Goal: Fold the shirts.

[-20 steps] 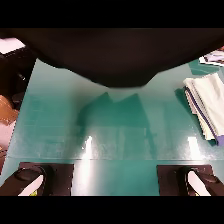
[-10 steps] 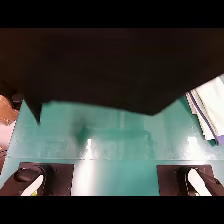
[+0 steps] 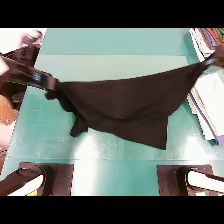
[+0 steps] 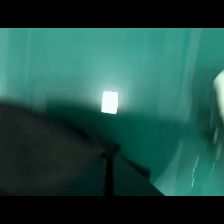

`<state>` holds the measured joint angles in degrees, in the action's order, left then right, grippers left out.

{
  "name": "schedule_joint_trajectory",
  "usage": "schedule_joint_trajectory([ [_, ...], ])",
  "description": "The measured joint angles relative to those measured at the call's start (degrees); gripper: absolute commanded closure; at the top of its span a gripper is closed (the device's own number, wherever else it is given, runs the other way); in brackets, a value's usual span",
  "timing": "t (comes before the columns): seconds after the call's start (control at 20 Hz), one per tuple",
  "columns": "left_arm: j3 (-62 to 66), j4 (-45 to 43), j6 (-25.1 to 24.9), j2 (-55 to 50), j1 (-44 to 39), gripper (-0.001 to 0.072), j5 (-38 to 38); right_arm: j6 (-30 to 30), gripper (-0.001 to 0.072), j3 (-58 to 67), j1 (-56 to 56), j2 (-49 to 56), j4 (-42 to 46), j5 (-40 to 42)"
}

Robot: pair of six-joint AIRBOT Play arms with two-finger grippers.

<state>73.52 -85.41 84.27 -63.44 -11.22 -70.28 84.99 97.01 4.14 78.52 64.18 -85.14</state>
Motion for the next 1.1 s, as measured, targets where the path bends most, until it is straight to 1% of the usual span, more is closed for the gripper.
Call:
schedule_joint_trajectory([
  [0.2,-4.57,0.22,-0.52,-9.97,0.0,0.0678,13.75,0.44,0.0694,0.0,-3.78,9.16,1.51,5.35],
  [0.25,-4.98,0.22,-0.57,-11.69,0.0,0.0556,17.62,0.48,0.0691,1.29,-4.31,11.15,1.86,6.45],
  [0.3,-5.35,0.22,-0.57,-13.0,0.0,0.0366,20.65,0.59,0.0648,2.69,-4.68,12.83,2.01,7.21],
  [0.35,-5.55,0.24,-0.55,-13.94,0.0,0.0309,23.17,0.63,0.0508,4.31,-5.03,14.38,1.88,7.72],
  [0.4,-5.44,0.33,-0.52,-14.53,0.11,0.0309,25.55,0.63,0.0484,5.84,-5.2,15.5,1.64,7.91],
  [0.45,-5.01,0.35,-0.5,-15.08,0.39,0.0309,26.43,0.63,0.0484,7.43,-5.2,16.44,1.11,8.11],
  [0.55,-2.73,0.35,-0.33,-15.61,1.77,0.0309,25.9,0.66,0.0485,9.77,-4.74,17.27,-0.24,7.06],
  [0.7,0.81,0.98,-0.22,-15.58,6.21,0.0309,18.21,-0.26,0.0484,9.38,-3.23,15.45,-1.75,3.74],
  [0.75,0.98,2.08,-0.31,-15.08,8.02,0.0309,15.43,-0.74,0.0455,7.76,-2.67,13.81,-2.23,2.99],
  [0.8,0.5,3.43,-0.57,-14.43,9.57,0.0309,13.22,-1.27,0.0441,5.66,-2.25,12.13,-2.45,2.45],
  [0.9,-2.62,5.99,-1.16,-12.13,12.28,0.0309,10.23,-2.47,0.0441,0.26,-1.68,8.02,-2.64,2.12],
  [1.1,-15.02,11.39,-1.7,-5.86,14.45,0.0307,10.03,-3.82,0.044,-10.93,-1.6,0.22,-3.04,4.0],
])
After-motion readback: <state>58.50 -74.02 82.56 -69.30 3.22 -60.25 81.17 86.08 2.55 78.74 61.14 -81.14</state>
